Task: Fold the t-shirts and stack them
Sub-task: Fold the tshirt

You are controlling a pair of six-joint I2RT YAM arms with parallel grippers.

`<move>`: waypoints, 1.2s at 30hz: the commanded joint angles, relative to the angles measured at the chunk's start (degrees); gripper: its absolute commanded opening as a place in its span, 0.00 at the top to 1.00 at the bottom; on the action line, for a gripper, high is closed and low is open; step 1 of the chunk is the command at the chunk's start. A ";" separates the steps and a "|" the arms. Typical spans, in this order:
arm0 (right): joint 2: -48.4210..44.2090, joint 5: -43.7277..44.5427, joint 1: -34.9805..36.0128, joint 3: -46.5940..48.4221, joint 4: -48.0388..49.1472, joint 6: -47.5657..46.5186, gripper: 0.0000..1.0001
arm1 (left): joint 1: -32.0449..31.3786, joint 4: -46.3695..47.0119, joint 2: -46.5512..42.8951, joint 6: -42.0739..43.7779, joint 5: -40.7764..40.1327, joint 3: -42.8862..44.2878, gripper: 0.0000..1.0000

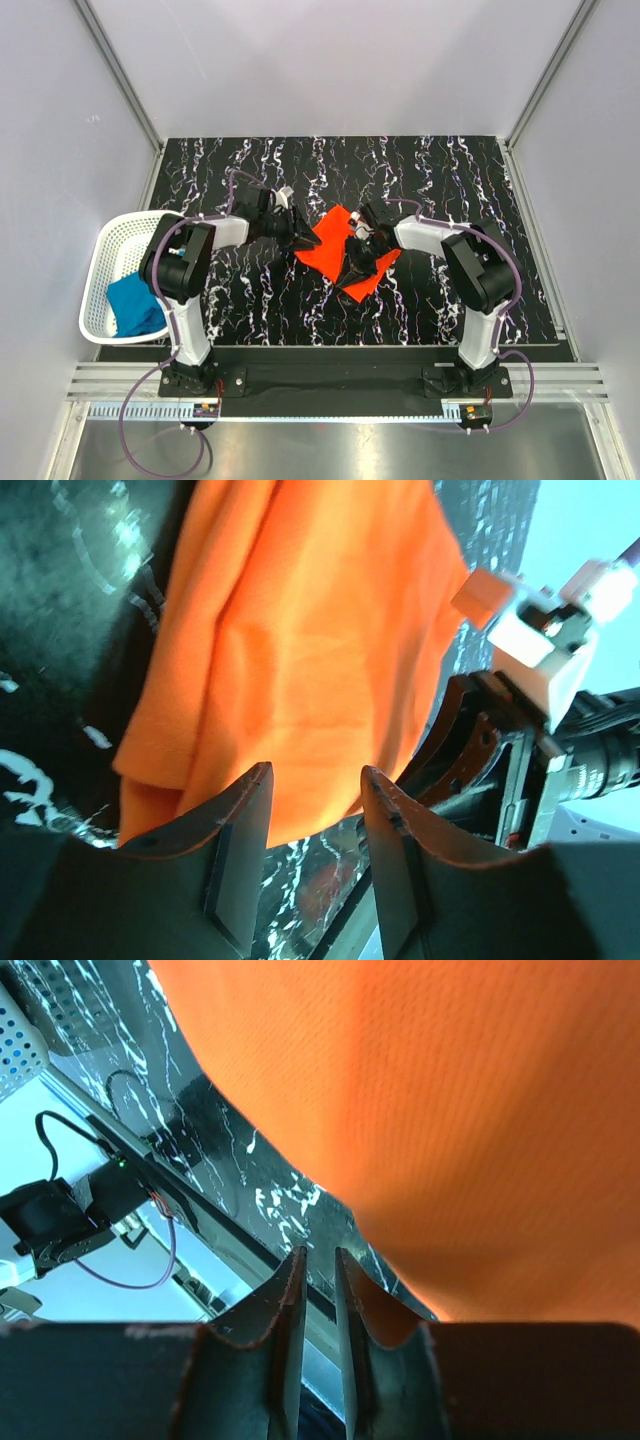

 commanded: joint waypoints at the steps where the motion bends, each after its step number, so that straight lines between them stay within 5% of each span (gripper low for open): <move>1: -3.10 1.08 -0.09 -0.79 -0.61 -0.77 0.75 | 0.31 1.76 -2.24 -0.75 0.38 3.70 0.54; 10: -1.52 -0.50 -2.72 -3.16 0.45 -2.44 0.75 | 2.24 3.70 6.72 -0.93 0.47 8.71 0.55; 23: -5.73 -4.19 -9.05 -8.08 0.10 -3.06 0.73 | 3.83 -8.07 8.84 7.07 0.03 16.63 0.55; 36: -10.14 -1.74 -20.30 -4.75 -2.10 -0.16 0.53 | 2.34 -3.51 7.16 -0.04 2.93 23.03 0.49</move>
